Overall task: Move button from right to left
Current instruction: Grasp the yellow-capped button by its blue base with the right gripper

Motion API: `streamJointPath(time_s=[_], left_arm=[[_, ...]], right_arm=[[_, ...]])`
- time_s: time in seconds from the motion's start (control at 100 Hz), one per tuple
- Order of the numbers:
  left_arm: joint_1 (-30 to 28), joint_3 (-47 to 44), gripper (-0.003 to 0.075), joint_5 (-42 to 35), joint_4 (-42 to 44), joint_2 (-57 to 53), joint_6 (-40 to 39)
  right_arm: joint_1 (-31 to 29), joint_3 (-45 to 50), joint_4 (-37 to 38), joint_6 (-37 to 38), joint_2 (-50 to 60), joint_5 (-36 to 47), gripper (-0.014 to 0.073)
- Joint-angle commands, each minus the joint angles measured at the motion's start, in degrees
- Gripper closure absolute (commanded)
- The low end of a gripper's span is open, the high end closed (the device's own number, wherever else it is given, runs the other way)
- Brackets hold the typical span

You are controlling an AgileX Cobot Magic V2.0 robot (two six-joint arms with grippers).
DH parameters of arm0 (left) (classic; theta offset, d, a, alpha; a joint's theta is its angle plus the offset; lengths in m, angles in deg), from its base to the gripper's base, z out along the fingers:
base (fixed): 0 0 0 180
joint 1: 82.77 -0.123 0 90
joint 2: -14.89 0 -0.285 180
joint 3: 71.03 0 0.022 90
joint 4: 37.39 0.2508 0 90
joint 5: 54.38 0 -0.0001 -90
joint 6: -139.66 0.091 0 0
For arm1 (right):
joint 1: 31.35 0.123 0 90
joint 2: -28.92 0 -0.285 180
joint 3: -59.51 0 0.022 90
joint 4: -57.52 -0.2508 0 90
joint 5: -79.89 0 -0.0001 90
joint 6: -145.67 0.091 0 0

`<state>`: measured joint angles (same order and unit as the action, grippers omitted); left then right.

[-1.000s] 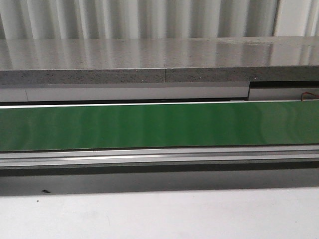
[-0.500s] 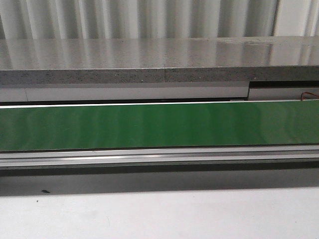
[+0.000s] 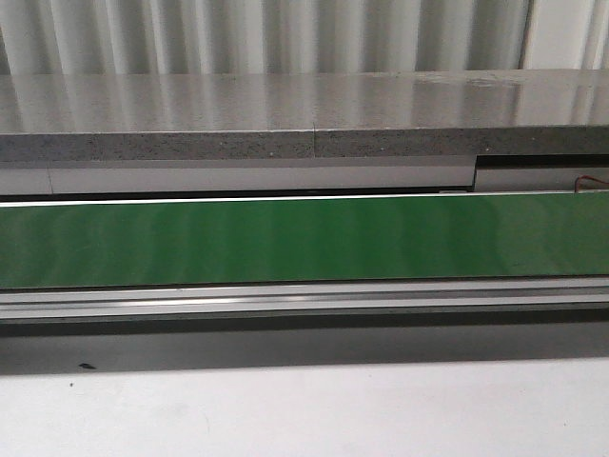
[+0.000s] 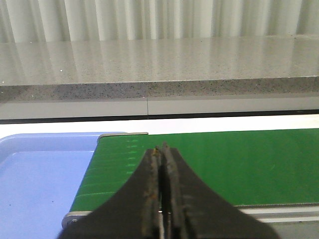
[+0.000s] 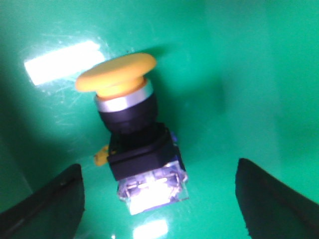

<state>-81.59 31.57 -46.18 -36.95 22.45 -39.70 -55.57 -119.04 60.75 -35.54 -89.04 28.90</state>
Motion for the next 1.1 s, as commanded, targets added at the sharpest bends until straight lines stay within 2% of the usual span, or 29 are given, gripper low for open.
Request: streamJointPath(time_s=[0.0, 0.13, 0.19, 0.29, 0.41, 0.48, 0.71, 1.09], left_arm=[[-0.2, -2.2, 0.0741, -5.0, -0.4, -1.8, -0.6], [-0.2, -2.2, 0.0741, -5.0, -0.4, -1.8, -0.6], [-0.2, -2.2, 0.0741, -5.0, -0.4, -1.8, -0.6], [-0.2, -2.2, 0.0741, -5.0, -0.4, -1.8, -0.6], [-0.2, -2.2, 0.0741, -5.0, -0.4, -1.8, -0.6], [-0.2, -2.2, 0.0741, -5.0, -0.4, -1.8, -0.6], [-0.2, -2.2, 0.0741, -5.0, -0.4, -1.8, -0.6], [-0.2, -2.2, 0.0741, -5.0, -0.4, -1.8, -0.6]], right_arm=[[-0.3, -1.8, 0.6, -1.4, 1.7, 0.2, -0.0019], [-0.3, -1.9, 0.6, -1.4, 0.3, 0.2, -0.0015], [-0.3, -2.1, 0.6, -1.4, -0.1, 0.1, 0.0016], [-0.3, -2.3, 0.6, -1.4, -0.3, 0.2, 0.0144], [-0.3, -2.3, 0.6, -1.4, -0.3, 0.0, 0.0341], [-0.3, -2.3, 0.6, -1.4, -0.3, 0.1, 0.0387], [0.2, -2.3, 0.4, -1.4, 2.4, -1.4, 0.0389], [6.4, -2.3, -4.6, -1.4, 18.4, -7.7, 0.0389]])
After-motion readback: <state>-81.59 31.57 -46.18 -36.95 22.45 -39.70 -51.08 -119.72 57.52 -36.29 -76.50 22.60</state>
